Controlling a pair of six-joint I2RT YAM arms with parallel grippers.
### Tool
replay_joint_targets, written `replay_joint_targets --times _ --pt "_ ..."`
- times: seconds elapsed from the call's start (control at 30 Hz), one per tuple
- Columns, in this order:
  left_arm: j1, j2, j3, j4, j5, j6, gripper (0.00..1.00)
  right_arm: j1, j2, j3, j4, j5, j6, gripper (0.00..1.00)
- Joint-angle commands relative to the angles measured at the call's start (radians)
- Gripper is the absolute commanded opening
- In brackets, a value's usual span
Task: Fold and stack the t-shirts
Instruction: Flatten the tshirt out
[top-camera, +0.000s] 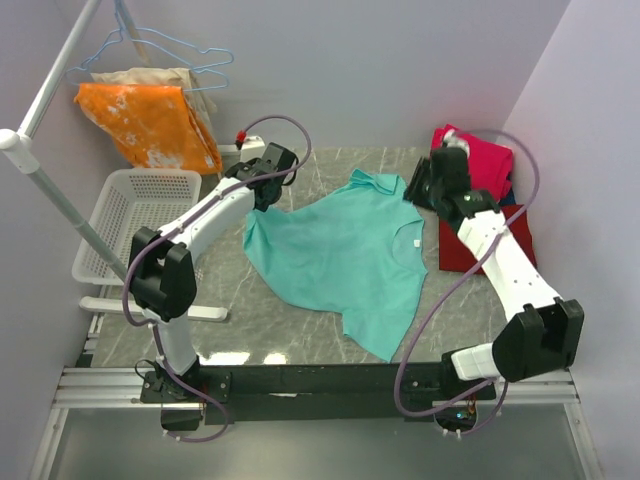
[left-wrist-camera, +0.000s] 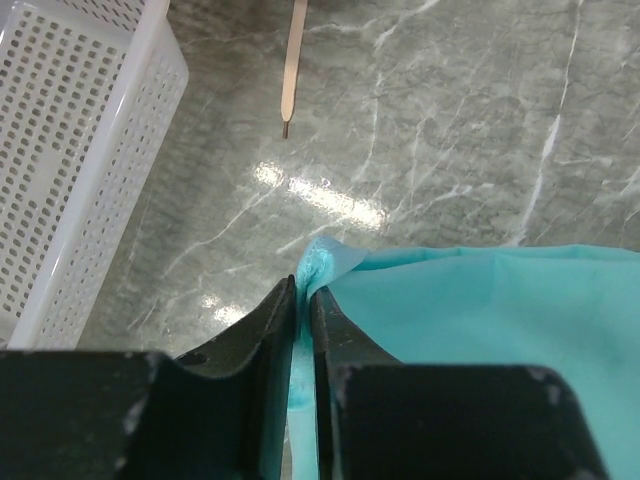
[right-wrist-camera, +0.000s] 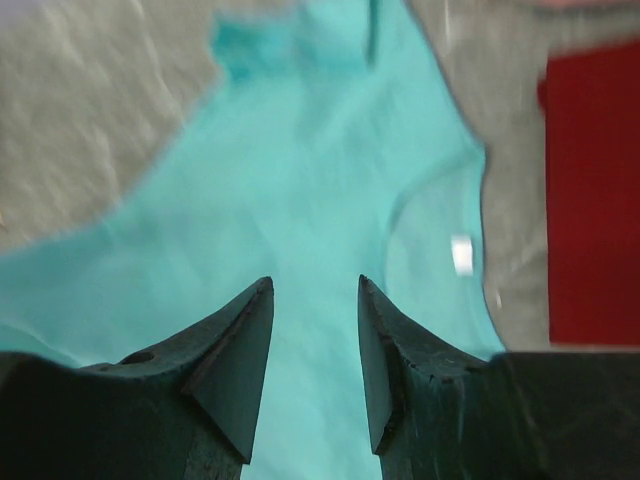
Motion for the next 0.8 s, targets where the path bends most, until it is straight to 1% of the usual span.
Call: replay_joint_targets --times 0.0,0.07,0.17,0.27,0.3,0.4,0.57,0.67,0.77 --pt "0.007 -0.025 0.024 0.002 -0.023 -0.001 0.18 0.03 -0.071 -0.174 -0.045 -0.06 0.028 0.47" --pt "0.013 -0.017 0.04 0.007 -0.011 0.01 0.18 0.05 -0.103 -0.246 -0.028 -0.077 0.042 0.47" --pt "0.025 -0.005 0.089 0.007 -0.01 0.031 0.15 0.117 -0.092 -0.312 -0.022 -0.081 0.066 0.47" --pt "0.03 0.0 0.141 0.019 -0.019 0.062 0.1 0.209 -0.043 -0.368 0.01 -0.08 0.092 0.47" --pt "0.033 -0.005 0.159 0.039 -0.023 0.083 0.08 0.255 -0.004 -0.376 0.014 -0.081 0.101 0.47" --pt "0.038 -0.009 0.189 0.07 -0.014 0.122 0.01 0.325 0.091 -0.382 0.021 -0.089 0.137 0.46" --pt "0.041 -0.006 0.258 0.039 -0.011 0.12 0.01 0.37 0.193 -0.359 0.037 -0.107 0.171 0.45" --pt "0.041 -0.043 0.281 0.033 -0.004 0.128 0.01 0.378 0.236 -0.343 0.037 -0.106 0.178 0.44" --pt "0.038 -0.113 0.285 0.034 0.016 0.127 0.01 0.379 0.294 -0.312 0.014 -0.1 0.181 0.42"
